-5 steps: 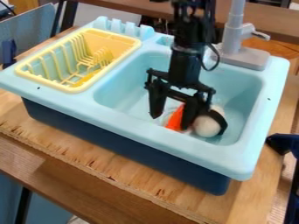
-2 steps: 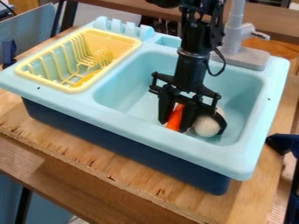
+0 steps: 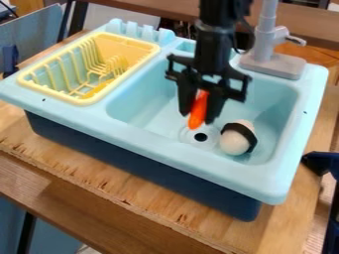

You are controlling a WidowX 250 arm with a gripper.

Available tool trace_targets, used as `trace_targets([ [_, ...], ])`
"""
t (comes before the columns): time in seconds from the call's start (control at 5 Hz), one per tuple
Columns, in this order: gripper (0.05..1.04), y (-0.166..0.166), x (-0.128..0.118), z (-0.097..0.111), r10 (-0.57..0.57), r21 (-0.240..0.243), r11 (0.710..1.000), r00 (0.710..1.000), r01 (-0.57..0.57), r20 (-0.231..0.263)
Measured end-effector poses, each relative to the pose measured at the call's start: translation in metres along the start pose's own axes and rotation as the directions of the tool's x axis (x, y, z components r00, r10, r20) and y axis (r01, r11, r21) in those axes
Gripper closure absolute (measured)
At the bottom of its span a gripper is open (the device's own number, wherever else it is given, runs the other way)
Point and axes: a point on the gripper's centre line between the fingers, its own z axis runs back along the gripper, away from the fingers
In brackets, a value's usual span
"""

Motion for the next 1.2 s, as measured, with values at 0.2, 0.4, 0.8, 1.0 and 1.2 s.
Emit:
trace_targets([
  [0.2, 0.626, 0.023, 0.009, 0.009, 0.073, -0.002, 0.997, 0.997, -0.073, 0.018],
  [0.4, 0.626, 0.036, 0.018, -0.004, 0.105, 0.007, 0.994, 0.994, -0.105, -0.019],
  [0.8, 0.626, 0.037, 0.02, -0.029, 0.108, -0.004, 0.994, 0.99, -0.109, -0.091],
  [1.0, 0.626, 0.028, 0.02, -0.033, 0.078, 0.011, 0.997, 0.992, -0.077, -0.098],
  [1.2, 0.551, 0.026, 0.017, -0.038, 0.068, 0.047, 0.997, 0.99, -0.063, -0.126],
])
